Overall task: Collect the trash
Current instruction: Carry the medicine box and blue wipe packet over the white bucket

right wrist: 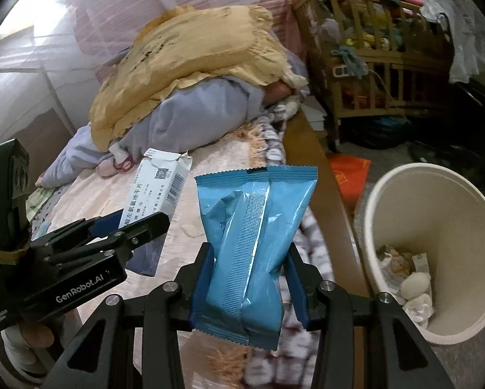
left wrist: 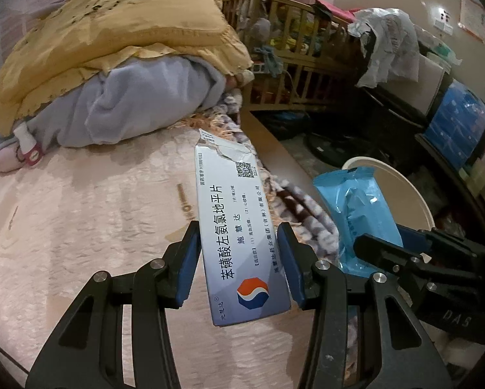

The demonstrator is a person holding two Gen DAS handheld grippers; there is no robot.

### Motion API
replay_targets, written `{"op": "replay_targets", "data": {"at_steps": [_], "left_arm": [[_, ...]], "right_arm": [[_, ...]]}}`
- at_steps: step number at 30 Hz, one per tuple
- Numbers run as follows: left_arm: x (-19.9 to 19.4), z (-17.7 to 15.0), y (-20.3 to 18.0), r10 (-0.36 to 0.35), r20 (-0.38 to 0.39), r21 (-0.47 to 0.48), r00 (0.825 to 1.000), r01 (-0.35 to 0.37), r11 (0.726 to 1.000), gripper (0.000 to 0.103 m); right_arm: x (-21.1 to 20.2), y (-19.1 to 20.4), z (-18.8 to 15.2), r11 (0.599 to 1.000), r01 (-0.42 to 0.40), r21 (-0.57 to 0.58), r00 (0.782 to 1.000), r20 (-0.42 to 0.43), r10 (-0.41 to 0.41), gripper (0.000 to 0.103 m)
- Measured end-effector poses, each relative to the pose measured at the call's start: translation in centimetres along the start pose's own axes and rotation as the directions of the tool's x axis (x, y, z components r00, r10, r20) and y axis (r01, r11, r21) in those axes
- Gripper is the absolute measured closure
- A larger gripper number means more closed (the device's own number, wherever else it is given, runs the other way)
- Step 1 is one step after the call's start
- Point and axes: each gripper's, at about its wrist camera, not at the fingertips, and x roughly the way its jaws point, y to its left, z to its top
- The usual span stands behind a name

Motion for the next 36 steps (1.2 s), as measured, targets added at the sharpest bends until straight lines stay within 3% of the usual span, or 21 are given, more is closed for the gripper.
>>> {"op": "replay_targets", "data": {"at_steps": [36], "left_arm": [[4.1,1.8,-9.4,-0.103,-0.053,0.106,0.993,0.108,0.989,0.057]], "right_arm": [[-4.1,-11.8,-1.5,0.978,0.152,0.145,0.988,0.007,-0.155,0.061]]}}
